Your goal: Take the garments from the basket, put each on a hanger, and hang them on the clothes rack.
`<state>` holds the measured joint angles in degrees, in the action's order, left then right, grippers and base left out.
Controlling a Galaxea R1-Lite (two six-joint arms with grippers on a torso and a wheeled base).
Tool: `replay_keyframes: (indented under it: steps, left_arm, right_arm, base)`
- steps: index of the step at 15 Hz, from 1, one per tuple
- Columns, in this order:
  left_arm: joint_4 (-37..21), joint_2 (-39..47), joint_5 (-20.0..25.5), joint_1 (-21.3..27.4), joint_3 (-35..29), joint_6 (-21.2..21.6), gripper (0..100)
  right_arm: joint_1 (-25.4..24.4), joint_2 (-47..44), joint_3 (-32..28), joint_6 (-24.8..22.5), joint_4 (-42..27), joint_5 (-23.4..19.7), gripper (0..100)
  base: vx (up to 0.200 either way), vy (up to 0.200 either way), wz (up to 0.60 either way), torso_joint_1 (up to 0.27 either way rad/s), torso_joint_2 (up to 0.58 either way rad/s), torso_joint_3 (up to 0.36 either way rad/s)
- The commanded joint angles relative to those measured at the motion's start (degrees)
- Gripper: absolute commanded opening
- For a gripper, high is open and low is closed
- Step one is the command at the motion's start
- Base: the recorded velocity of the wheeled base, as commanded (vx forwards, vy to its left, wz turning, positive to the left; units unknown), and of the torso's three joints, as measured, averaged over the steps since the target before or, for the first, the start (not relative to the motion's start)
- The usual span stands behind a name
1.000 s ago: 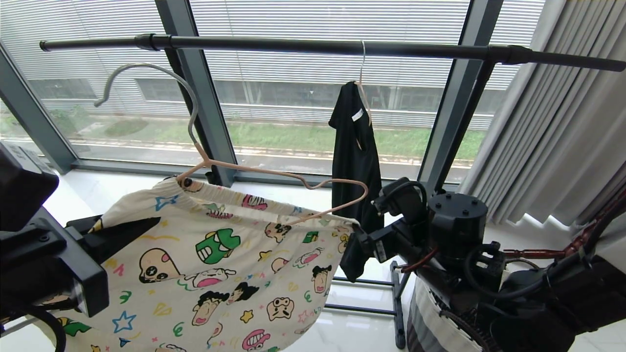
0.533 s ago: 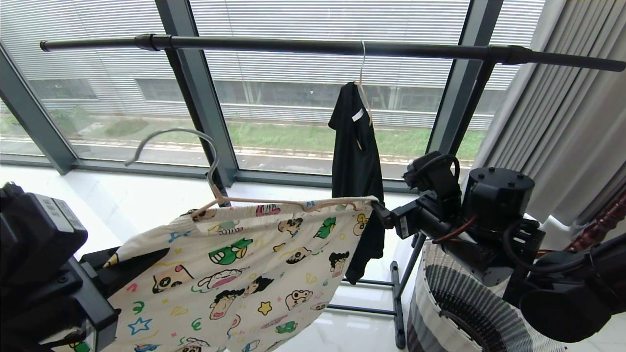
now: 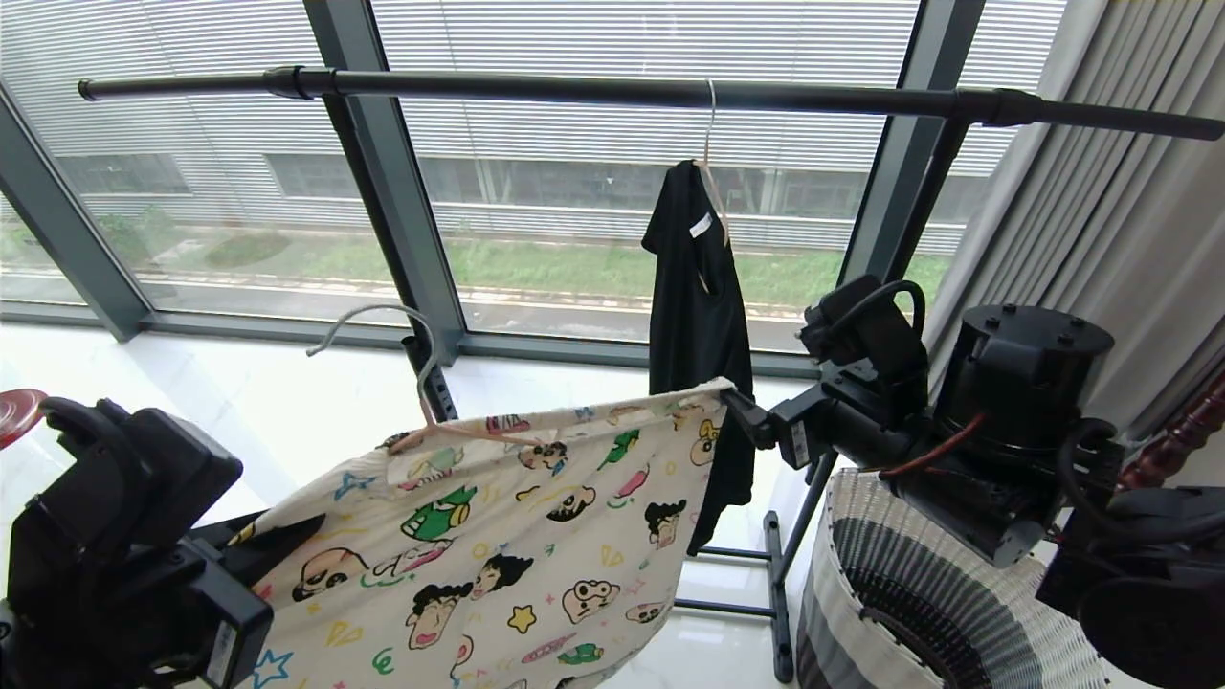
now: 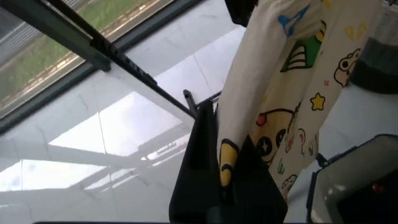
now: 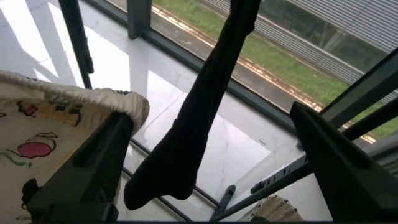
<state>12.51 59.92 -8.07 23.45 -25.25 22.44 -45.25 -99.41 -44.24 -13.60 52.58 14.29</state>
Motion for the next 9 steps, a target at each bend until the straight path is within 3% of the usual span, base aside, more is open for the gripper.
replay_keyframes:
  steps: [1,2,5,9]
  left_arm:
    - [0.85,6.70,-6.70,0.28,-3.67,-6.71,0]
    - [2.79,7.85,-6.87,1.33,-4.72,-9.70,0]
    - [6.39,7.06,-6.70,7.66,-4.55,-10.75,0]
    - [6.65,5.56,-6.43,16.62,-3.58,-10.14,0]
  right_arm:
    - [-5.02,5.81,0.03,-0.90,-3.27,-1.81,100]
    - [-7.83,6.87,0.12,-1.25,-4.41,-1.89,100]
    - [-15.92,7.48,0.56,-1.51,-6.00,-2.07,100]
    - [-14.95,8.18,0.56,-2.74,-7.23,-5.50,100]
  base:
    - [0.000,0.000,0.00,0.000,0.00,0.000]
    - [0.000,0.000,0.00,0.000,0.00,0.000]
    - [0.000,0.000,0.00,0.000,0.00,0.000]
    - [0.000,0.000,0.00,0.000,0.00,0.000]
